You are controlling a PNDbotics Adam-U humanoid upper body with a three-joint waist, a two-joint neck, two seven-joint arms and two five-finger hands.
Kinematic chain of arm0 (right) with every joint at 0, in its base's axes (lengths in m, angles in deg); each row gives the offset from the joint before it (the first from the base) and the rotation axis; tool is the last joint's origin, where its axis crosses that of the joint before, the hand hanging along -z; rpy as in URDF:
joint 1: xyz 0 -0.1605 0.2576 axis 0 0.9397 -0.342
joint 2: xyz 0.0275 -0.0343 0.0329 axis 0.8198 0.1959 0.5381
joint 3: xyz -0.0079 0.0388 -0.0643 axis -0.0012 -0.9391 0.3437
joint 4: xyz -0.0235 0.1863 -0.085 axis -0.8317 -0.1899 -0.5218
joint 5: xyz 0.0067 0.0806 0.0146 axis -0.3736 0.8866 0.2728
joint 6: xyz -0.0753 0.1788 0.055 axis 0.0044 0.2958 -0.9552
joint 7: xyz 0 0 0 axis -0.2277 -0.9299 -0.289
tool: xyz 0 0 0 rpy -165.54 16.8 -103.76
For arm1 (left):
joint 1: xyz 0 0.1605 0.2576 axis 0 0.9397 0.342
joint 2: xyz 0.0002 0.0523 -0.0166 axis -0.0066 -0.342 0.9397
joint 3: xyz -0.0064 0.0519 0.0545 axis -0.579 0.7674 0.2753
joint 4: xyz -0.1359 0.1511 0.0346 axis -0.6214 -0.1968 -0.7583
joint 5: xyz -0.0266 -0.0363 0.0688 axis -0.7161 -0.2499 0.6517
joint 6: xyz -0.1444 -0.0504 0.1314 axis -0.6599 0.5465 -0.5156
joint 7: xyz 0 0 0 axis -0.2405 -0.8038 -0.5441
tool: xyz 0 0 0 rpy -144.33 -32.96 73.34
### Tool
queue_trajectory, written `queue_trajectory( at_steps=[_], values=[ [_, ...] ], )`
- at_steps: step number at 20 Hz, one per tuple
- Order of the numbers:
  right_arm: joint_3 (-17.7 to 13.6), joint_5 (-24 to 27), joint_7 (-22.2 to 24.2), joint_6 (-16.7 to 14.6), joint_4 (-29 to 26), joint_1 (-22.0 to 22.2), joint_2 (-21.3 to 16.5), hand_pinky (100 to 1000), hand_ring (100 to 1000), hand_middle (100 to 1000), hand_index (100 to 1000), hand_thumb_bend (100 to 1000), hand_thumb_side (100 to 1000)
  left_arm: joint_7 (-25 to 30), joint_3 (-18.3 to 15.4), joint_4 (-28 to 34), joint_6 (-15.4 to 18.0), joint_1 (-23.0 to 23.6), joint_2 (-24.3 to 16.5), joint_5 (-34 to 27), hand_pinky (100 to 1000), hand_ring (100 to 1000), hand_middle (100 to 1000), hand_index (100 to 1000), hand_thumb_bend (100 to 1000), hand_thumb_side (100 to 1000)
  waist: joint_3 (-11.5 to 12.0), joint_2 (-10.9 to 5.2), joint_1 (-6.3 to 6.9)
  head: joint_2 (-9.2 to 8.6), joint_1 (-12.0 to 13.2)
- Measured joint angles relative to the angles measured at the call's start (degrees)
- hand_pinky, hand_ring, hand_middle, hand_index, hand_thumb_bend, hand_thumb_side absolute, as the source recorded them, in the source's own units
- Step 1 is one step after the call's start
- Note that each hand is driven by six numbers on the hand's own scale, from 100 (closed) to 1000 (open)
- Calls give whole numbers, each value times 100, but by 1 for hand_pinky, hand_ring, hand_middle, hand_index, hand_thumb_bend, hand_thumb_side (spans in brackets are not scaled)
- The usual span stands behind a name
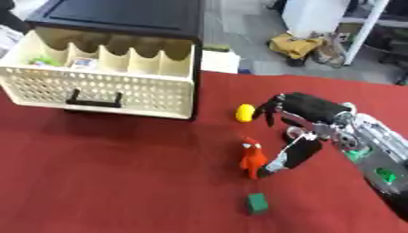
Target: Pick up objects from table and place into drawer.
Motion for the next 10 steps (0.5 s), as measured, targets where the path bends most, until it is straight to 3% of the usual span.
queue_trajectory(
  at_steps=[10],
  values=[
    [105, -219, -144, -161, 378, 24, 142, 692, 756, 506, 827, 780, 522, 17, -1, 0, 5, 0, 42, 0, 563, 506, 540, 847, 104, 1000, 29, 8, 3, -26, -100]
  ],
)
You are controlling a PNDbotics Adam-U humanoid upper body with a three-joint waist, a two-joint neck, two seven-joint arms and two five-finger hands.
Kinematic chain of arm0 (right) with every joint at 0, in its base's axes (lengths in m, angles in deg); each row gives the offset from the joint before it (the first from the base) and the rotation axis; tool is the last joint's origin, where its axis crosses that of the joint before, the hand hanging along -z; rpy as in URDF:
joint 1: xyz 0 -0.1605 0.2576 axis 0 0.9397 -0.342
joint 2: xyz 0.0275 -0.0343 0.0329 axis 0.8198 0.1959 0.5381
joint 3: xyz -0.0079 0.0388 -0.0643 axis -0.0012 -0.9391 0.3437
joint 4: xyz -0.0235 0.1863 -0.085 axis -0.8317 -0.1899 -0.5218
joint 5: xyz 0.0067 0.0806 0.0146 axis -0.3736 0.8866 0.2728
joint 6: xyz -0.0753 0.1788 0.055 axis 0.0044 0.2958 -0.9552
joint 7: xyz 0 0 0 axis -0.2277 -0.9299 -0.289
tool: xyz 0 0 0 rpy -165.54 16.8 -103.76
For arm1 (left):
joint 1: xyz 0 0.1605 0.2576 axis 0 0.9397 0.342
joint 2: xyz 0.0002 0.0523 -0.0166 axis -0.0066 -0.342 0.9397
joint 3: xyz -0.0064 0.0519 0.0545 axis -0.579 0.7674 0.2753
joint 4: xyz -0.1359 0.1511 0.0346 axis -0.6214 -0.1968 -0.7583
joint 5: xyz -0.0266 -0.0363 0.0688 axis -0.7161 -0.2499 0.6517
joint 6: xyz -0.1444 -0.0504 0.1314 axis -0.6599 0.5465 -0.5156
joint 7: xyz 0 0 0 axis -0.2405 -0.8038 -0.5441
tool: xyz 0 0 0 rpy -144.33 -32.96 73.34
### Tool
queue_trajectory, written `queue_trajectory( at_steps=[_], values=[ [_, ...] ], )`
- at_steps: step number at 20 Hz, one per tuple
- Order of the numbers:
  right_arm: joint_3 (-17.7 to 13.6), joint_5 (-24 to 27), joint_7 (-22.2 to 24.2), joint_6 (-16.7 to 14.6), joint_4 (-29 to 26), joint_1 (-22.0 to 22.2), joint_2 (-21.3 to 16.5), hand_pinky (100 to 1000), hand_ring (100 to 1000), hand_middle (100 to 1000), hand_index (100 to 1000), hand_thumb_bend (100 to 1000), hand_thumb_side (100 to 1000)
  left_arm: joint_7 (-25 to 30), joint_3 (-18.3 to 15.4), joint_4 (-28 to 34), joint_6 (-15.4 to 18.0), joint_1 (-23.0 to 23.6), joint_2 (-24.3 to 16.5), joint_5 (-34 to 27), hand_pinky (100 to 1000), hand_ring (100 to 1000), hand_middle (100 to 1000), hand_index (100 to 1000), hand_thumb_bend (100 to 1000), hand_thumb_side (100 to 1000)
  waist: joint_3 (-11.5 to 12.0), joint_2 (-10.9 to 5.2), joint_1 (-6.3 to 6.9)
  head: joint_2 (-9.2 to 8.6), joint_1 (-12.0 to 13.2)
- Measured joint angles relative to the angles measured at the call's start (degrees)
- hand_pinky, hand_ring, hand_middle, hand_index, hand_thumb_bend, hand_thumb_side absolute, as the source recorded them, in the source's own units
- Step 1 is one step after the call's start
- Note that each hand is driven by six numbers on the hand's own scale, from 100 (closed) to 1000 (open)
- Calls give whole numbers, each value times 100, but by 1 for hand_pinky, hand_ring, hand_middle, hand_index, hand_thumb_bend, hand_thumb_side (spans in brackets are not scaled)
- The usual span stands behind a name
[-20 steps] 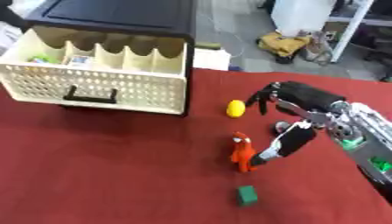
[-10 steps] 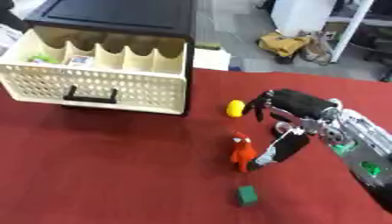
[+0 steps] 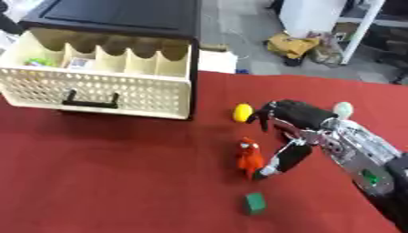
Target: Pick up objects from table and place into drawer.
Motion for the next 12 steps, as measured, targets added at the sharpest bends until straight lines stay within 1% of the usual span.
queue_trajectory(
  at_steps=[6, 9, 12],
  values=[
    [32, -113, -59, 6, 140, -1, 84, 683, 750, 478, 796, 793, 544, 8, 0, 0, -4, 0, 3, 0, 564, 506, 540, 842, 103, 1000, 4, 4, 3, -2, -24],
    [34, -135, -106, 42, 168, -1, 107, 679, 746, 460, 768, 785, 538, 17, 0, 0, -10, 1, 8, 0, 564, 506, 540, 841, 104, 1000, -1, 4, 3, -2, -24],
    [34, -138, -142, 35, 223, -1, 111, 677, 744, 457, 767, 774, 524, 25, -1, 0, -18, 1, 32, 0, 563, 506, 540, 840, 104, 1000, -1, 4, 3, -2, -24]
  ],
)
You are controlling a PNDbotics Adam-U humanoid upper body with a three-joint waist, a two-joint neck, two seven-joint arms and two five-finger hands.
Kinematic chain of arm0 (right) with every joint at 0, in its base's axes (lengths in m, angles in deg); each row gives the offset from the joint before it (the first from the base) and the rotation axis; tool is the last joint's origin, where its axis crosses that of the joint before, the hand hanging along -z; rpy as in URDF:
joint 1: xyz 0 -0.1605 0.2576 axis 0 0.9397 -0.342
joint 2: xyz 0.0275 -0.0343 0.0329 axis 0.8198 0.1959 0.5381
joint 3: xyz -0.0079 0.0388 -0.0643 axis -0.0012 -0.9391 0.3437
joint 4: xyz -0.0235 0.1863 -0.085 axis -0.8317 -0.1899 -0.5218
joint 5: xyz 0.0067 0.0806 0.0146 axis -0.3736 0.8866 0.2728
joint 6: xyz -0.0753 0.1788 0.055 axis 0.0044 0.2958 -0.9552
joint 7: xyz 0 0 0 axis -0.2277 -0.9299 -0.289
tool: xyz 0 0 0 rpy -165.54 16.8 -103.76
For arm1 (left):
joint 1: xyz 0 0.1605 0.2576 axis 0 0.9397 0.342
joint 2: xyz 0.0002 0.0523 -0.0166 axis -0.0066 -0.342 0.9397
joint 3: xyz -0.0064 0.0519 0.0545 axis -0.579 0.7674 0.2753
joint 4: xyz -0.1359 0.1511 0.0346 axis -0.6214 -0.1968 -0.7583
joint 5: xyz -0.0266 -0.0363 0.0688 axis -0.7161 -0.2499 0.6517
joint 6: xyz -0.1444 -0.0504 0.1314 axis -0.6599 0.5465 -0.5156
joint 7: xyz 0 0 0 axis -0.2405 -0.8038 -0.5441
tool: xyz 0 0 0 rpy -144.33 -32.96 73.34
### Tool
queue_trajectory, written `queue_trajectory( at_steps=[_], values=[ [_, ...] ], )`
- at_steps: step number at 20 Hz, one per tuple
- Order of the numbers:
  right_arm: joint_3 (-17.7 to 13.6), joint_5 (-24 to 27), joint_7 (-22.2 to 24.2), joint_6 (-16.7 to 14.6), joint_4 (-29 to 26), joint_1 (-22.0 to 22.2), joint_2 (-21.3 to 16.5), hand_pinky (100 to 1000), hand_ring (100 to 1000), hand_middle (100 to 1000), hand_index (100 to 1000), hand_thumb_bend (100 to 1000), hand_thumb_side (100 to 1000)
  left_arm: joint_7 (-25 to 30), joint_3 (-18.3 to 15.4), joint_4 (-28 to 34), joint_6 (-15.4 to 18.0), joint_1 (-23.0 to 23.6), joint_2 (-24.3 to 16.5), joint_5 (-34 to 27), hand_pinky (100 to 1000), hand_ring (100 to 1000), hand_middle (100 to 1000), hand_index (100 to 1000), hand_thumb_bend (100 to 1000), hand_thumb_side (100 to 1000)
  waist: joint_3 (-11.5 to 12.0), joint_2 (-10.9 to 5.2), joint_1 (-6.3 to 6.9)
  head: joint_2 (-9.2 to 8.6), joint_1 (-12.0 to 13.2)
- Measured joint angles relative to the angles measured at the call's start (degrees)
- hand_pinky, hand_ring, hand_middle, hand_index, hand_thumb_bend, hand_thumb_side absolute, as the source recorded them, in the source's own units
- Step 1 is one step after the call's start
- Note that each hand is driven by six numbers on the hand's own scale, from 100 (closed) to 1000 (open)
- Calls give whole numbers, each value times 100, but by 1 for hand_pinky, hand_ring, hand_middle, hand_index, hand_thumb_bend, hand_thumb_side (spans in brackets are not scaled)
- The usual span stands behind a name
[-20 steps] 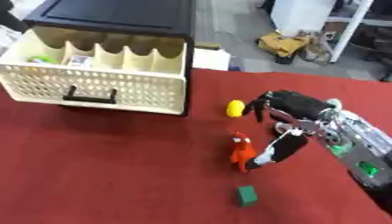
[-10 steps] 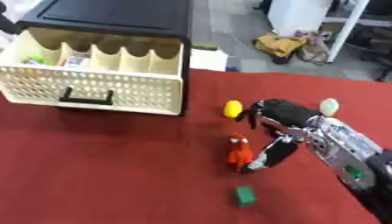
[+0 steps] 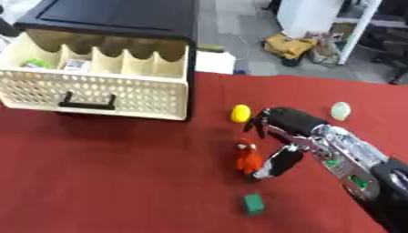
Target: Pick up objects from table and place into drawer.
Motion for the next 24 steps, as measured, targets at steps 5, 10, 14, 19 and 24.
queue_trajectory(
  at_steps=[5, 10, 14, 19, 24],
  values=[
    [0, -1, -2, -71, 96, 2, 17, 672, 733, 451, 763, 754, 491, 2, -4, 0, -3, 1, 14, -2, 563, 506, 540, 840, 105, 1000, 0, 10, 0, 0, -20],
    [2, 10, 40, -129, 144, 11, 44, 668, 669, 457, 787, 753, 437, 6, -7, 0, -6, 1, 15, -6, 561, 506, 540, 840, 105, 1000, 0, 24, -2, -3, -25],
    [14, 77, 91, -175, 177, 33, 45, 661, 633, 455, 803, 739, 399, 9, -11, 0, -9, 1, 15, -10, 560, 506, 540, 840, 105, 1000, 9, 29, -2, -16, -36],
    [30, 151, 127, -197, 183, 34, 50, 657, 625, 454, 791, 720, 392, 11, -23, 0, -12, 1, 17, -11, 559, 505, 540, 840, 105, 1000, 31, 39, -2, -19, -43],
    [30, 164, 116, -196, 212, 34, 66, 652, 616, 443, 780, 718, 388, 22, -24, 0, -23, 1, 20, -11, 557, 505, 540, 838, 105, 1000, 38, 59, -2, -28, -49]
  ],
)
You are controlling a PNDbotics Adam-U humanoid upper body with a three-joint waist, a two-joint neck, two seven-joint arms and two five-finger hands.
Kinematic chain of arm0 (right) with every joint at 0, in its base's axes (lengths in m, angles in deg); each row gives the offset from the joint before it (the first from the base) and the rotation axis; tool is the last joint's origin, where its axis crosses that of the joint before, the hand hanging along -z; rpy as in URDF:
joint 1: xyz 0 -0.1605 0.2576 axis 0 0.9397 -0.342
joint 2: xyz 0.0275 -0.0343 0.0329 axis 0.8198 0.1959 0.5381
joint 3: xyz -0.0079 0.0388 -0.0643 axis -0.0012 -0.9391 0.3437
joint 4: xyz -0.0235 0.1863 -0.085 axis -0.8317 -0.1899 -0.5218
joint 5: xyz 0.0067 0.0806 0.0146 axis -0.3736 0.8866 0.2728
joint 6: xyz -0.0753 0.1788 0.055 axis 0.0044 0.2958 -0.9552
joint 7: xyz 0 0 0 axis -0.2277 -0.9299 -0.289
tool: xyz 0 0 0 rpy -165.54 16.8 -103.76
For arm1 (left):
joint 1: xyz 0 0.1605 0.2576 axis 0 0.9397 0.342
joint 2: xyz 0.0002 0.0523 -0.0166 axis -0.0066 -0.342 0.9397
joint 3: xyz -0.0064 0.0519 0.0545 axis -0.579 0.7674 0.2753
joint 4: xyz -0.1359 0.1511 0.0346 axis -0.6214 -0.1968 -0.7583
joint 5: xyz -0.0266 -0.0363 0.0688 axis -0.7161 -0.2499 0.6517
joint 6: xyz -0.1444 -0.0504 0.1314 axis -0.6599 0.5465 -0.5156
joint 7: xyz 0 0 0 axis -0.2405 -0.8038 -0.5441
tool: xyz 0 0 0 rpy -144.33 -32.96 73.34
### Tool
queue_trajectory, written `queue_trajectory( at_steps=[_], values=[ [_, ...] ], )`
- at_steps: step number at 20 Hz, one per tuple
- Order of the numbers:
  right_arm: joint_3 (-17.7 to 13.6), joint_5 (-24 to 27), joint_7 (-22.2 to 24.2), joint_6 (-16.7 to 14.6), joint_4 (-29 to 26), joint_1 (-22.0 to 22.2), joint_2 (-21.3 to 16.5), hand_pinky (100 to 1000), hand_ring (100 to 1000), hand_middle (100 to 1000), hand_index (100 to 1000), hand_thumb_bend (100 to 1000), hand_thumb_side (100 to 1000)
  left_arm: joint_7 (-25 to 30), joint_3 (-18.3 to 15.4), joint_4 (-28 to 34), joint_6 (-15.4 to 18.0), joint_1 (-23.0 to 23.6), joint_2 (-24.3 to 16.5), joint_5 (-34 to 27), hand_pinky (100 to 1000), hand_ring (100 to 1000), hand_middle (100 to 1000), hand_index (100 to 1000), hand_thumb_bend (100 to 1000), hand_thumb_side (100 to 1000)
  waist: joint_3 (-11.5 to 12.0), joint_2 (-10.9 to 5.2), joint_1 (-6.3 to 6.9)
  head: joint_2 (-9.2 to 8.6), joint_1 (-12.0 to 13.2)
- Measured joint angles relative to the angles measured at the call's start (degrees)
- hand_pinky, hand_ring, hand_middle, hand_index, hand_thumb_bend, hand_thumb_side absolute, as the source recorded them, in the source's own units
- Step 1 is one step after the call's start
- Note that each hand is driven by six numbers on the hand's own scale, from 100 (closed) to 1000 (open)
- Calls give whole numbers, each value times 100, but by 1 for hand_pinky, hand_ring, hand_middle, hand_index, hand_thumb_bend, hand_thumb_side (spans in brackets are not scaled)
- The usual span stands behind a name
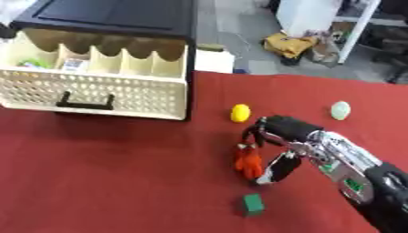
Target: Pick up objects from table and place into drawer.
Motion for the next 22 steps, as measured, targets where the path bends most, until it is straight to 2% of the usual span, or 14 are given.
queue_trajectory(
  at_steps=[6, 13, 22],
  values=[
    [0, 41, -67, 33, 36, 0, 32, 647, 611, 433, 770, 690, 390, 4, -1, 0, -5, 0, 27, 0, 555, 505, 539, 837, 105, 1000, 24, 7, 0, -14, -20],
    [-3, 35, -110, 17, 106, 15, 32, 657, 632, 471, 805, 661, 390, 3, -2, 0, -7, 0, 46, 0, 554, 505, 539, 838, 105, 1000, 26, 8, -2, -38, -28],
    [-39, -67, -38, -114, 134, 29, 29, 660, 651, 490, 822, 541, 379, 0, -5, 0, -10, 0, 47, -18, 553, 505, 538, 839, 107, 1000, 35, 20, -2, -44, -46]
  ],
)
